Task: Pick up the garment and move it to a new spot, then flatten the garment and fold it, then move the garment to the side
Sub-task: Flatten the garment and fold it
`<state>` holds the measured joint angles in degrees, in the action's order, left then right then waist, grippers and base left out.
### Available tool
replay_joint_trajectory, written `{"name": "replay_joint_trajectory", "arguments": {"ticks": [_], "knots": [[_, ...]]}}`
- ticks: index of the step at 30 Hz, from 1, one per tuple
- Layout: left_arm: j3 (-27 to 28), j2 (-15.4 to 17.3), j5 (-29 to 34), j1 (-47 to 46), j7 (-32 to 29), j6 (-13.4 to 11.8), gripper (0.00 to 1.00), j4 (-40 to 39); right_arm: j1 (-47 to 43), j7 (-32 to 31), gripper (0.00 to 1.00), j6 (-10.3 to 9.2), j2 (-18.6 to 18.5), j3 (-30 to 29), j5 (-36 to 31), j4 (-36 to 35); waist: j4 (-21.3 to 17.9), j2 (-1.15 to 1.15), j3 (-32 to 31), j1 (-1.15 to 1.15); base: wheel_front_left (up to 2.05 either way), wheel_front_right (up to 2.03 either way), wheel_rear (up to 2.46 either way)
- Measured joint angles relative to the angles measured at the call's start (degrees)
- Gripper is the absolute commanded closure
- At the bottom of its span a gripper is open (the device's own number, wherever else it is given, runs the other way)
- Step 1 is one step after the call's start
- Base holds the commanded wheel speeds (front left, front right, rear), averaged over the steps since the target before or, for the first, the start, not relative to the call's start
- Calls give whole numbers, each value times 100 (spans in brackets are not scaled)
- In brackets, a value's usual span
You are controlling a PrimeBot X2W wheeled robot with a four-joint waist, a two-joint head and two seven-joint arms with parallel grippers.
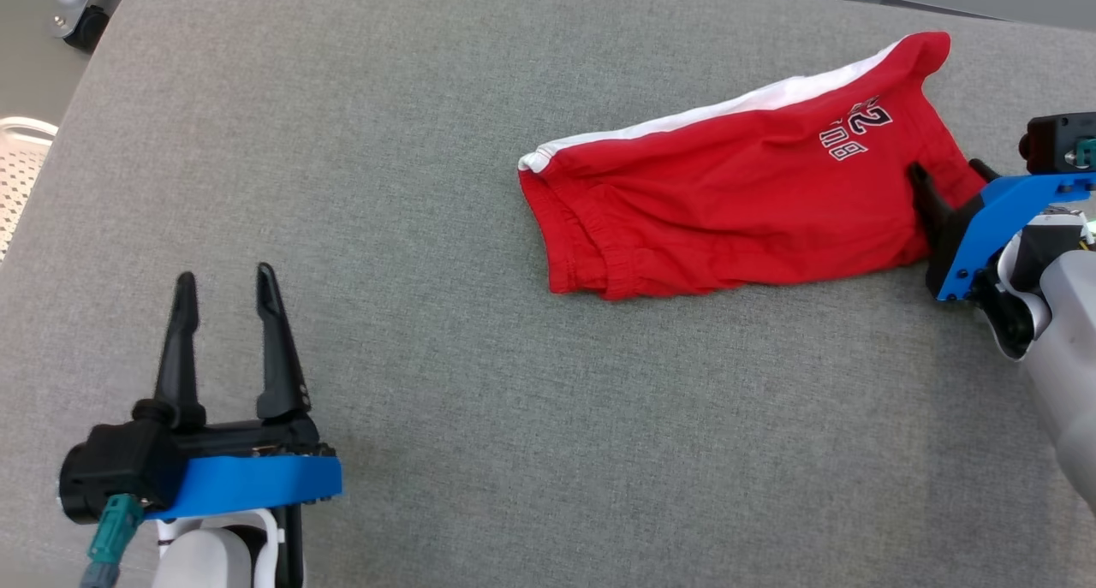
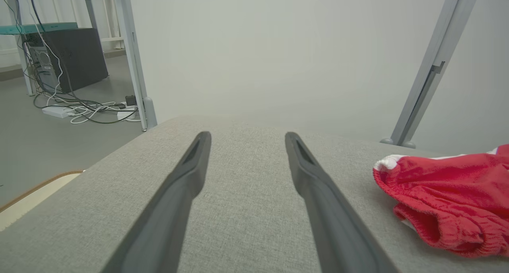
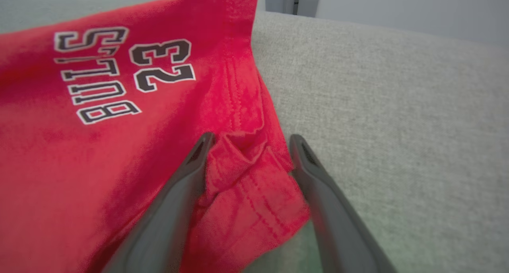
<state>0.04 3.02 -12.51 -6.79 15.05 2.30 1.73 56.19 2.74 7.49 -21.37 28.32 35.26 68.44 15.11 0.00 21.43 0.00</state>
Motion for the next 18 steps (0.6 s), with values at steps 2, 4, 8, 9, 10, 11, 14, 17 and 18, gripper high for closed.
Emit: {"name": "replay_joint_trajectory", "arguments": {"ticks": [2, 4, 8, 9, 10, 11, 14, 17, 18], "knots": [[-79, -8, 0, 38, 0, -29, 0, 37, -1, -178, 100, -1, 46, 11, 142, -7, -11, 0, -9, 0, 0, 0, 0], [-96, -7, 20, 47, 0, -47, 0, 70, -9, -320, 100, 0, 85, 15, 290, -54, -32, 0, -19, 0, 0, 0, 0], [-83, -8, 38, 10, 0, -44, 0, 144, -149, -202, 100, 0, 108, 35, 497, -235, -109, 0, -88, 0, 0, 0, 0], [-75, -8, 56, -6, 0, -38, 0, 154, -223, -131, 100, 0, 107, 35, 563, -298, -135, 0, -118, 0, 0, 0, 0], [-57, -7, 78, -12, 0, -23, 0, 163, -307, -35, 100, 0, 105, 38, 633, -368, -166, 0, -154, 0, 0, 0, 0], [-42, -8, 105, -8, 0, -16, 0, 170, -395, 37, 100, 0, 94, 55, 683, -458, -201, 0, -190, 0, 0, 0, 0], [48, -7, 181, 47, 0, 26, 0, 199, -733, 244, 100, 0, 74, 99, 901, -743, -331, 0, -322, 0, 0, 0, 0], [129, -8, 261, 117, 0, 76, 0, 236, -1147, 437, 100, 0, 40, 136, 1154, -1085, -492, 0, -460, 0, 0, 0, 0], [153, -7, 287, 141, 0, 79, 0, 244, -1287, 499, 100, 0, 16, 157, 1232, -1206, -547, 0, -509, 0, 0, 0, 0]]}}
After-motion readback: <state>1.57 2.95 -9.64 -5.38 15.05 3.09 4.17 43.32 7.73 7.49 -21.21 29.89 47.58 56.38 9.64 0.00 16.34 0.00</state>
